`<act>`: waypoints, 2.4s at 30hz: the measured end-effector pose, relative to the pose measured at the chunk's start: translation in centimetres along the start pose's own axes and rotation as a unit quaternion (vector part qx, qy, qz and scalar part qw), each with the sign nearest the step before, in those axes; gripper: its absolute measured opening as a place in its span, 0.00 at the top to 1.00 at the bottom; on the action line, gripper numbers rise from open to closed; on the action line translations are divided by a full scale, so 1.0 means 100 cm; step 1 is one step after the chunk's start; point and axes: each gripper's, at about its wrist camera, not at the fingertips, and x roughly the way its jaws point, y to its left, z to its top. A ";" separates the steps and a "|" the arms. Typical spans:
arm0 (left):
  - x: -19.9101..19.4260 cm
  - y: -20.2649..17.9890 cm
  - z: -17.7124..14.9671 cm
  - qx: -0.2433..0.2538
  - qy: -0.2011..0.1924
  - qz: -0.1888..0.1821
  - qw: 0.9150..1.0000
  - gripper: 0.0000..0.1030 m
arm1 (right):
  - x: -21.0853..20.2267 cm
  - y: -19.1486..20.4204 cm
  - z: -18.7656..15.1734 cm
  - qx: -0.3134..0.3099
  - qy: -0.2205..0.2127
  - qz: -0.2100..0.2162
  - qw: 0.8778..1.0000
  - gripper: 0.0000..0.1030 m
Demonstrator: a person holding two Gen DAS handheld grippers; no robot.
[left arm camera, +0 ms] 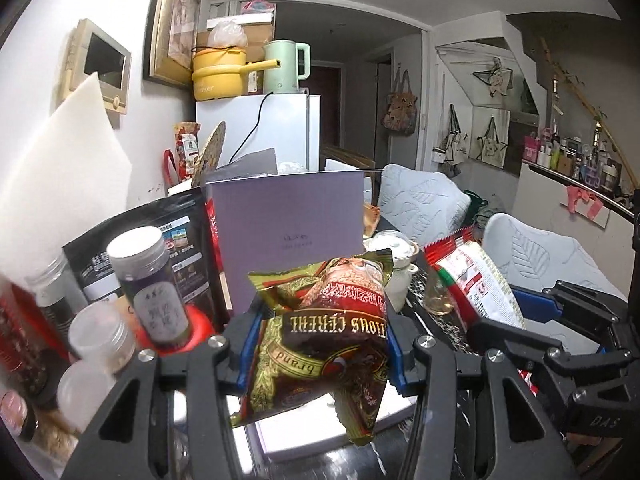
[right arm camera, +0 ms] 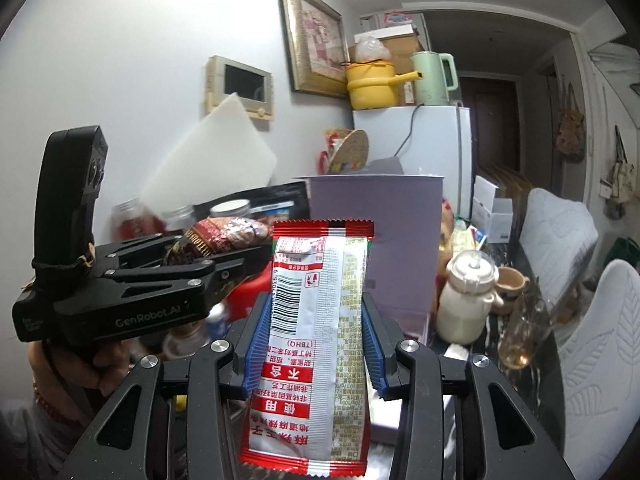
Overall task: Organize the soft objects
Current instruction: 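Carry the cereal bag and red-white packet toward the lavender box with both grippers, then lower the cereal bag and red-white packet into the box with both grippers, then open both grippers to release the cereal bag and red-white packet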
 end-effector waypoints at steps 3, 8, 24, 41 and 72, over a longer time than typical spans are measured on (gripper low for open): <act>0.019 0.005 -0.001 -0.003 0.011 0.000 1.000 0.52 | 0.017 -0.011 0.004 0.001 0.003 -0.007 1.000 0.60; 0.053 0.011 -0.009 -0.014 0.039 0.002 0.999 0.52 | 0.048 -0.030 0.001 0.010 0.014 -0.007 1.000 0.60; 0.149 0.013 -0.053 -0.035 0.124 0.009 0.992 0.52 | 0.130 -0.068 -0.029 0.046 0.071 -0.008 0.996 0.60; 0.197 0.014 -0.092 -0.014 0.193 0.044 0.980 0.52 | 0.189 -0.089 -0.075 0.065 0.155 -0.013 0.986 0.60; 0.223 0.014 -0.105 -0.017 0.218 0.058 0.974 0.51 | 0.219 -0.088 -0.097 0.051 0.222 -0.050 0.973 0.54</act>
